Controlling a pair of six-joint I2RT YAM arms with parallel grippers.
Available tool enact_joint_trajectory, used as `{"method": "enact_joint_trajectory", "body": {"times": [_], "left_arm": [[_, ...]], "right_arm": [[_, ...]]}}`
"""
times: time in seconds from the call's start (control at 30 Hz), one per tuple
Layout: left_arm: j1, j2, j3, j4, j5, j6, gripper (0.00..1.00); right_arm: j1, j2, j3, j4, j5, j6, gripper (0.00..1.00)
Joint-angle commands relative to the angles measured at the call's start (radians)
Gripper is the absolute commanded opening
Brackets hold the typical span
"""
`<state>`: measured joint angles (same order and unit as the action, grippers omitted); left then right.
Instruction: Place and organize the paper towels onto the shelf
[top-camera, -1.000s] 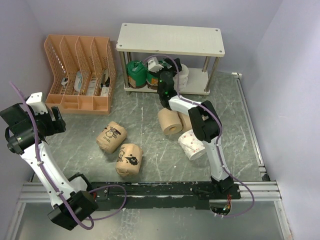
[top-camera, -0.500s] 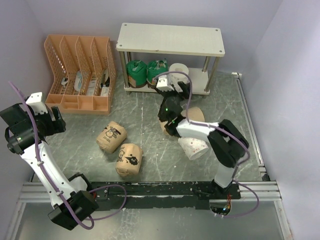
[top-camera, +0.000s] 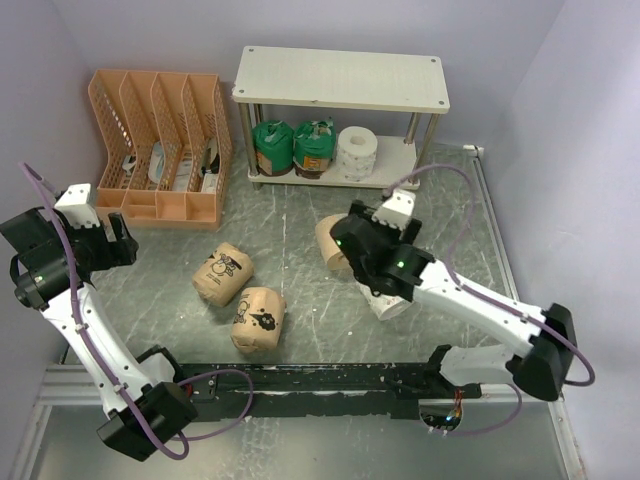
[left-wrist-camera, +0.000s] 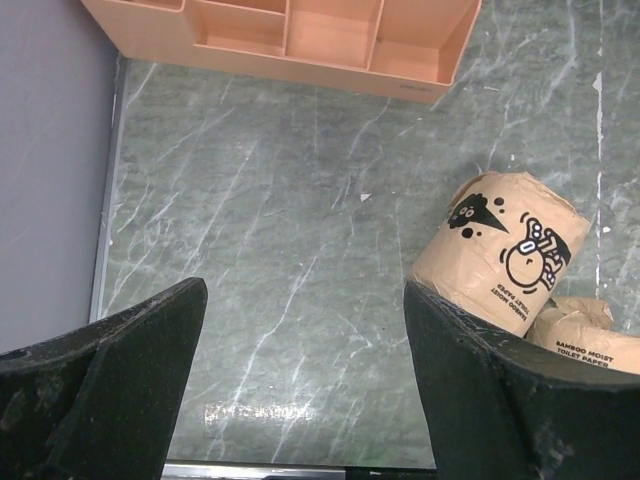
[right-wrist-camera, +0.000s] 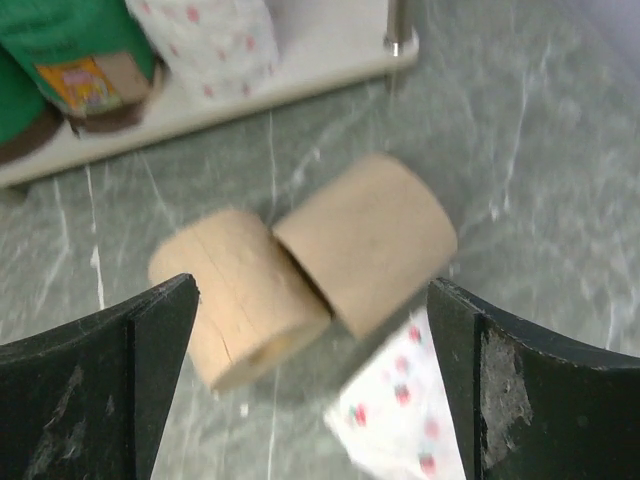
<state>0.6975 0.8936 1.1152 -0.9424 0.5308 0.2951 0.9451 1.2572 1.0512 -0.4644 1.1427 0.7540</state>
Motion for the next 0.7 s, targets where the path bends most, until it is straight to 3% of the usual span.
{"method": "enact_joint_trajectory", "body": {"times": [0.0,0.1,0.23,0.37,0.5,0.67], "left_arm": [[0.012,-0.020,0.013,-0.024,0.075,0.037,0.92],[0.012,-0.003,0.019,-0.038,0.104,0.055,0.93],[0.012,0.049,0.032,-0.058,0.116,0.072,0.93],[0.013,0.072,0.035,-0.068,0.133,0.087,0.92],[0.012,0.059,0.035,-0.070,0.138,0.088,0.92],[0.011,0.027,0.033,-0.069,0.138,0.090,0.92]], "right_arm": [[0.020,-0.083,-0.058,-0.521,-0.198,0.562,0.97],[0.039,-0.150,-0.158,-0.648,-0.260,0.804,0.97],[0.071,-0.214,-0.239,-0.734,-0.347,0.996,0.90],[0.202,-0.237,-0.277,-0.910,-0.381,1.276,0.85],[0.258,-0.236,-0.312,-0.896,-0.378,1.340,0.82],[0.279,-0.109,-0.279,-0.913,-0.304,1.374,0.82]]}}
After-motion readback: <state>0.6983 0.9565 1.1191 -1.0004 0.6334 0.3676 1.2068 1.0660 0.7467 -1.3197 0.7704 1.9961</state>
